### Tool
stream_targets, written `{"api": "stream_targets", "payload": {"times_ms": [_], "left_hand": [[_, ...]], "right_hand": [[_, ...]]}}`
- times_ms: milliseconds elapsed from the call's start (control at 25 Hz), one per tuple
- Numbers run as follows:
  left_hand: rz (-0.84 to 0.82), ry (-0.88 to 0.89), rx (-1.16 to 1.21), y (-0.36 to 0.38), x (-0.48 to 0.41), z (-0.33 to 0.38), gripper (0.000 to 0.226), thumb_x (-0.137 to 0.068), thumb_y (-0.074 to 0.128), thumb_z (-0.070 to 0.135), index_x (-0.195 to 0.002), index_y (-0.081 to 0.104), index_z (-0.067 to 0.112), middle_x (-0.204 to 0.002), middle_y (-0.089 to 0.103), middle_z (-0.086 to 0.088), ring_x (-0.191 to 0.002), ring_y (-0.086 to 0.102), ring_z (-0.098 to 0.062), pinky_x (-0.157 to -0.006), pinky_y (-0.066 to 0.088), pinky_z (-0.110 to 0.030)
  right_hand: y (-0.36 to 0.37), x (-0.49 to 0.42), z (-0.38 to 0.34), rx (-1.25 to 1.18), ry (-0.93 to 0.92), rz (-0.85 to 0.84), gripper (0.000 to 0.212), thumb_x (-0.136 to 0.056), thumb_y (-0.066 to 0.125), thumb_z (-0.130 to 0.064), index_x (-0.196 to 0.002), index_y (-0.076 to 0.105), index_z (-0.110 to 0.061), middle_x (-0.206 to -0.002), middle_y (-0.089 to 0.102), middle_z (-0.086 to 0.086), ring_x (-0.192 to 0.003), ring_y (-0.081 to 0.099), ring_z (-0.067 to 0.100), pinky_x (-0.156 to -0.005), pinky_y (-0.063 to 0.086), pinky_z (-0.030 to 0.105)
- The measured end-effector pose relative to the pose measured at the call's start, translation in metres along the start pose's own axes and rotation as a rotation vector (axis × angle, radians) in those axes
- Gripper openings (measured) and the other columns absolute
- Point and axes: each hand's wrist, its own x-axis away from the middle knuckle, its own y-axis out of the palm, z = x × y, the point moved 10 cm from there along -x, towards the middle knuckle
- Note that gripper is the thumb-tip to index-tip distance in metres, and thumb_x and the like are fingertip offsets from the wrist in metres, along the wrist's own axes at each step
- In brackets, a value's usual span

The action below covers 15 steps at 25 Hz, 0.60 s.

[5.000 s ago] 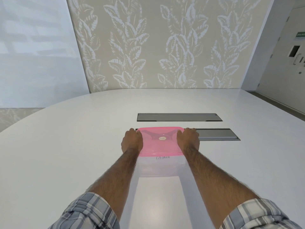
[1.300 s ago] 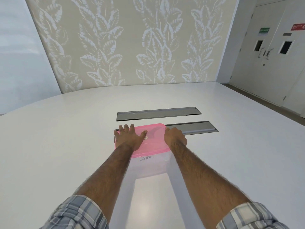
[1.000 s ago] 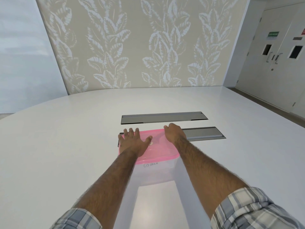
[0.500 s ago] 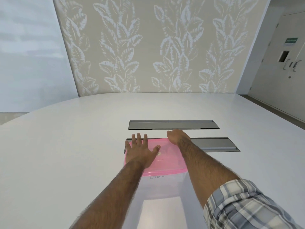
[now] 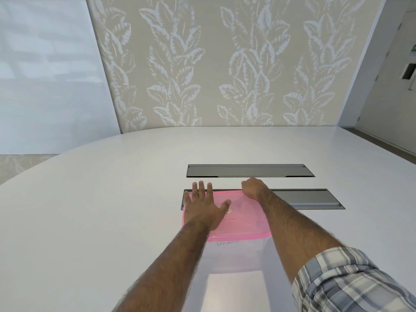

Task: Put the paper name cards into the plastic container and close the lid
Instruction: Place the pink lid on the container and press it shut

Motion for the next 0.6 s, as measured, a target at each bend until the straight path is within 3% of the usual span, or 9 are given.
{"api": "stream_targets", "payload": {"times_ms": [320,600], "left_hand": [[0.000,-0.006,0.003,-0.001,0.000,0.000,0.094,-0.090,0.010,0.077,-0.161,-0.003,0.017,-0.168,-0.007,-0.008,-0.154,-0.015,-0.025,-0.122,-0.004,-0.053],[0.005,-0.004,0.011,-0.004,0.001,0.001,0.092,-0.091,0.010,0.076,-0.161,-0.001,0.017,-0.168,-0.004,-0.009,-0.154,-0.012,-0.025,-0.122,-0.003,-0.052]], "right_hand": [[-0.002,0.002,0.004,-0.018,0.006,0.034,0.042,-0.099,0.035,-0.019,-0.131,0.054,0.000,-0.133,0.055,0.021,-0.124,0.053,0.037,-0.097,0.044,0.037],[-0.017,0.012,0.001,0.072,0.101,0.167,0.041,-0.094,0.034,-0.024,-0.119,0.063,-0.010,-0.127,0.063,0.010,-0.111,0.061,0.029,-0.088,0.047,0.035]]}}
